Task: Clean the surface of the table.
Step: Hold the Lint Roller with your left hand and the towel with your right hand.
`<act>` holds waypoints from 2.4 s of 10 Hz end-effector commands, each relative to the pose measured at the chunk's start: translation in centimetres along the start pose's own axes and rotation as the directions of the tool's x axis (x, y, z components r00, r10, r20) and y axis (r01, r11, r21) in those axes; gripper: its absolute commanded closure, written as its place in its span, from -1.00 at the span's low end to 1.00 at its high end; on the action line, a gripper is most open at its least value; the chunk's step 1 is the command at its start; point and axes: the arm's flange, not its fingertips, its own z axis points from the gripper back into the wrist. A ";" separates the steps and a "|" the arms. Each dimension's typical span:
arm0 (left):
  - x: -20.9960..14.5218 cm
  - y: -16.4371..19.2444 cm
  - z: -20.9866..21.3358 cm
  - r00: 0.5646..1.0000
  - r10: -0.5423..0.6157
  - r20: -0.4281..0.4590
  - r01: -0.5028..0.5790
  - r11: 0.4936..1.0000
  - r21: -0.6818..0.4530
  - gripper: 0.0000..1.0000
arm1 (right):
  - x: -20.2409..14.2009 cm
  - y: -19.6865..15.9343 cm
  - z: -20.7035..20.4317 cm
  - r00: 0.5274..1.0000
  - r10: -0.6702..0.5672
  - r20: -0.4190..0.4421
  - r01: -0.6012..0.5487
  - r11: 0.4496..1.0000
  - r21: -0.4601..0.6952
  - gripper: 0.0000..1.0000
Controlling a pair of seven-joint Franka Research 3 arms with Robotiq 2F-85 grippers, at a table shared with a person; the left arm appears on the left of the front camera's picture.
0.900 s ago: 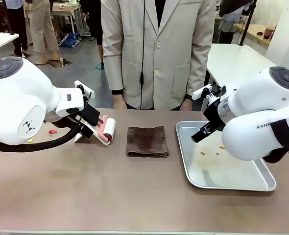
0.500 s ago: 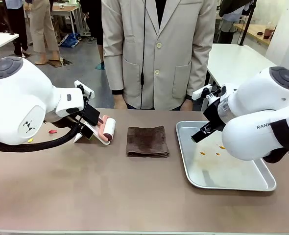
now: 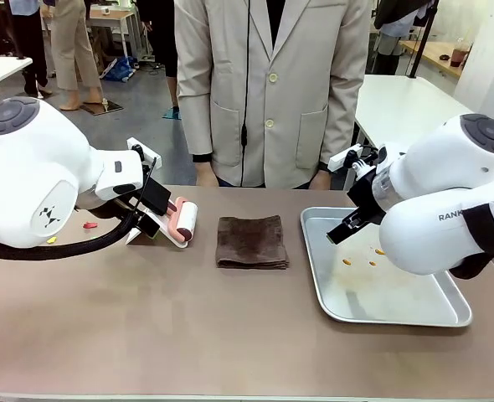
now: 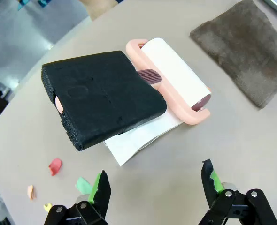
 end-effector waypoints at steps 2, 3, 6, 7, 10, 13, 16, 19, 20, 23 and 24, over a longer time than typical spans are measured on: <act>0.0 0.0 0.0 1.000 -0.001 0.000 0.001 1.000 0.000 -1.00 | 0.0 0.0 0.0 1.000 -0.001 0.001 0.001 1.000 0.000 -1.00; 0.0 0.0 0.0 1.000 -0.001 0.000 0.001 1.000 0.000 -1.00 | 0.0 0.0 0.0 1.000 -0.001 0.001 0.001 1.000 0.000 -1.00; 0.0 0.0 0.0 1.000 -0.001 0.000 0.001 1.000 0.000 -1.00 | 0.0 0.0 0.0 1.000 0.000 0.000 0.000 1.000 0.000 -1.00; 0.0 0.0 0.0 1.000 0.000 0.000 0.000 1.000 0.000 -1.00 | 0.0 0.0 0.5 0.999 -0.029 -0.018 0.029 0.999 0.020 -1.00; -0.2 0.3 5.1 0.992 0.013 -0.125 -0.028 0.992 -0.121 -1.00 | 1.3 0.5 5.0 0.959 -0.262 -0.109 0.269 0.961 0.058 -1.00; -0.9 1.6 12.4 0.982 0.177 -0.064 -0.187 0.960 -0.208 -1.00 | 0.5 0.3 11.7 0.897 -0.423 -0.131 0.442 0.871 0.214 -1.00; -4.0 7.5 17.6 0.947 0.308 0.089 -0.243 0.871 -0.427 -1.00 | -4.1 -2.3 17.2 0.819 -0.565 -0.100 0.547 0.716 0.434 -1.00; -10.2 14.6 18.7 0.865 0.473 0.168 -0.271 0.722 -0.637 -1.00 | -10.8 -7.8 19.4 0.689 -0.722 -0.066 0.599 0.516 0.612 -1.00; -12.6 16.9 18.3 0.823 0.540 0.175 -0.288 0.663 -0.691 -1.00 | -12.6 -9.6 20.0 0.650 -0.757 -0.063 0.609 0.469 0.640 -1.00; -17.7 21.1 16.6 0.697 0.695 0.176 -0.318 0.519 -0.794 -1.00 | -17.1 -15.0 20.0 0.551 -0.820 -0.156 0.646 0.301 0.701 -1.00; -18.2 22.8 16.5 0.666 0.724 0.180 -0.313 0.490 -0.814 -1.00 | -18.7 -16.4 19.5 0.507 -0.845 -0.169 0.641 0.239 0.729 -1.00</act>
